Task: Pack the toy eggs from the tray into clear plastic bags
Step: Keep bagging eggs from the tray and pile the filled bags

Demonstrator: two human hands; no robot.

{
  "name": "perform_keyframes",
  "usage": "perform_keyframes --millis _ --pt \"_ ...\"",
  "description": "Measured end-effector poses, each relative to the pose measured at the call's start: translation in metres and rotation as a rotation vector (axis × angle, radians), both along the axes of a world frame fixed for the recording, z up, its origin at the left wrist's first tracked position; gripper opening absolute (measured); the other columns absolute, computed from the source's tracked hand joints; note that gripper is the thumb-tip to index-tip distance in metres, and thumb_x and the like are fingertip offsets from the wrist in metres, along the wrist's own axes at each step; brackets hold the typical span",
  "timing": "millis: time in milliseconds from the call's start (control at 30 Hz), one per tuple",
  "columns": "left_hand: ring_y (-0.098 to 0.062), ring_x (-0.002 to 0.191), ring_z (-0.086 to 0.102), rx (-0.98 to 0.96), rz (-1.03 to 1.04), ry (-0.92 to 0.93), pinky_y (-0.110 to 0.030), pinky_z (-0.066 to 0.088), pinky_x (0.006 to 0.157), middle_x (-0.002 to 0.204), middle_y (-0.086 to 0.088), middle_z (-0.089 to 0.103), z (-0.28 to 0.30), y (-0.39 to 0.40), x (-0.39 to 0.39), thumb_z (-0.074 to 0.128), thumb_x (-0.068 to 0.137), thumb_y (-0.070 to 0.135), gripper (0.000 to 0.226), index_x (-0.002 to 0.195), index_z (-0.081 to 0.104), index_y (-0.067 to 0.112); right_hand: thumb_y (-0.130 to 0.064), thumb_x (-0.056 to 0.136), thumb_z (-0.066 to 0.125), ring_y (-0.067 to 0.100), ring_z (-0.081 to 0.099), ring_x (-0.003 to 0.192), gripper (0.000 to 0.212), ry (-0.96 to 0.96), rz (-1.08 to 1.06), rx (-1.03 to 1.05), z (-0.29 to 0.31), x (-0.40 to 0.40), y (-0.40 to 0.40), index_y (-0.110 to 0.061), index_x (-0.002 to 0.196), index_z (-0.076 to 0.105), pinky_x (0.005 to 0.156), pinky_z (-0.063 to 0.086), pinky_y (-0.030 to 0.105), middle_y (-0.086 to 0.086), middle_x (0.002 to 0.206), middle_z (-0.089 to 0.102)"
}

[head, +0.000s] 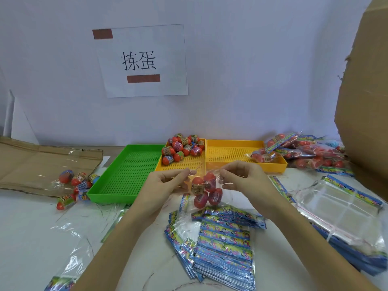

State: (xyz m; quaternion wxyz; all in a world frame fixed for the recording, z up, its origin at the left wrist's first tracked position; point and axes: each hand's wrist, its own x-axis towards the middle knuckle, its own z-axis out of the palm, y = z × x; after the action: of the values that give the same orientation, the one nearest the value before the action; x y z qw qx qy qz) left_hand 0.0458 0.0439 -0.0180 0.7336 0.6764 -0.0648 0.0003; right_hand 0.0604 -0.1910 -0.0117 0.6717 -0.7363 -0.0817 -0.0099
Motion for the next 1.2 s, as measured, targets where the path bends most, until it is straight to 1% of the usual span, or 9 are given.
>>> perform_keyframes --millis 133,233,333,500,667,833,900,1067,1200 --pt "-0.029 0.089 0.073 0.105 0.047 -0.049 -0.033 0.064 0.084 0.097 -0.018 0.079 -0.003 0.004 0.000 0.073 0.096 0.022 0.014 0.096 0.087 0.018 -0.019 0.096 0.072 0.019 0.074 0.087 0.009 0.002 0.078 -0.053 0.001 -0.001 -0.001 -0.020 0.104 0.076 0.076 0.061 0.027 0.004 0.093 0.078" --pt "-0.033 0.092 0.075 0.105 0.037 -0.052 -0.035 0.065 0.085 0.094 -0.020 0.079 -0.004 0.004 0.000 0.074 0.095 0.019 0.013 0.098 0.086 0.018 -0.025 0.091 0.078 0.013 0.073 0.089 0.005 -0.041 0.095 -0.119 -0.001 -0.001 0.000 -0.027 0.095 0.081 0.075 0.061 0.024 -0.004 0.095 0.078" --pt "-0.037 0.094 0.075 0.119 0.023 -0.051 -0.038 0.065 0.086 0.094 -0.017 0.080 -0.004 0.004 0.000 0.076 0.093 0.023 0.013 0.098 0.086 0.018 -0.021 0.092 0.077 0.019 0.075 0.089 0.006 -0.043 0.083 -0.119 -0.004 0.001 0.001 -0.016 0.094 0.080 0.075 0.061 0.025 0.002 0.092 0.078" --pt "-0.019 0.079 0.072 0.078 0.009 -0.067 -0.027 0.062 0.076 0.092 -0.018 0.079 -0.002 0.007 0.001 0.080 0.083 0.031 0.021 0.096 0.086 0.015 -0.011 0.099 0.068 0.023 0.076 0.084 0.009 0.009 0.081 -0.039 -0.006 0.004 -0.002 -0.002 0.101 0.070 0.073 0.060 0.024 0.009 0.087 0.078" --pt "-0.020 0.075 0.075 0.048 -0.029 -0.074 -0.029 0.063 0.075 0.090 -0.020 0.079 -0.002 0.012 0.003 0.086 0.077 0.030 0.027 0.093 0.085 0.008 -0.006 0.099 0.065 0.019 0.075 0.081 0.015 -0.013 0.074 -0.043 -0.006 0.004 0.001 -0.014 0.107 0.075 0.073 0.058 0.023 0.009 0.084 0.077" --pt "-0.020 0.072 0.074 0.079 -0.028 -0.095 -0.026 0.061 0.073 0.082 -0.019 0.078 -0.004 0.014 0.003 0.085 0.081 0.025 0.019 0.091 0.085 0.009 -0.036 0.094 0.072 0.017 0.071 0.082 0.017 -0.030 0.126 -0.034 -0.003 -0.001 0.004 -0.023 0.096 0.082 0.077 0.060 0.027 0.003 0.089 0.077" --pt "-0.021 0.071 0.073 0.091 -0.048 -0.105 -0.026 0.061 0.072 0.080 -0.019 0.077 -0.004 0.013 0.003 0.085 0.082 0.026 0.021 0.092 0.084 0.008 -0.038 0.088 0.078 0.019 0.071 0.085 0.014 -0.058 0.113 -0.096 -0.005 -0.002 0.005 -0.027 0.095 0.082 0.078 0.062 0.029 0.000 0.090 0.078" --pt "-0.025 0.074 0.076 0.079 -0.065 -0.079 -0.028 0.062 0.075 0.084 -0.021 0.078 -0.001 0.016 0.003 0.089 0.078 0.027 0.025 0.092 0.084 0.008 -0.029 0.090 0.079 0.013 0.070 0.082 0.009 -0.019 0.084 -0.023 -0.008 0.000 0.003 -0.021 0.088 0.083 0.075 0.059 0.023 0.000 0.087 0.077" --pt "-0.033 0.084 0.080 0.058 -0.097 -0.059 -0.027 0.063 0.079 0.091 -0.024 0.079 0.001 0.023 0.002 0.090 0.075 0.020 0.026 0.098 0.085 0.008 -0.032 0.083 0.079 0.022 0.074 0.088 0.019 0.041 0.143 0.086 -0.004 0.000 -0.001 -0.017 0.094 0.082 0.078 0.060 0.027 0.014 0.096 0.077"
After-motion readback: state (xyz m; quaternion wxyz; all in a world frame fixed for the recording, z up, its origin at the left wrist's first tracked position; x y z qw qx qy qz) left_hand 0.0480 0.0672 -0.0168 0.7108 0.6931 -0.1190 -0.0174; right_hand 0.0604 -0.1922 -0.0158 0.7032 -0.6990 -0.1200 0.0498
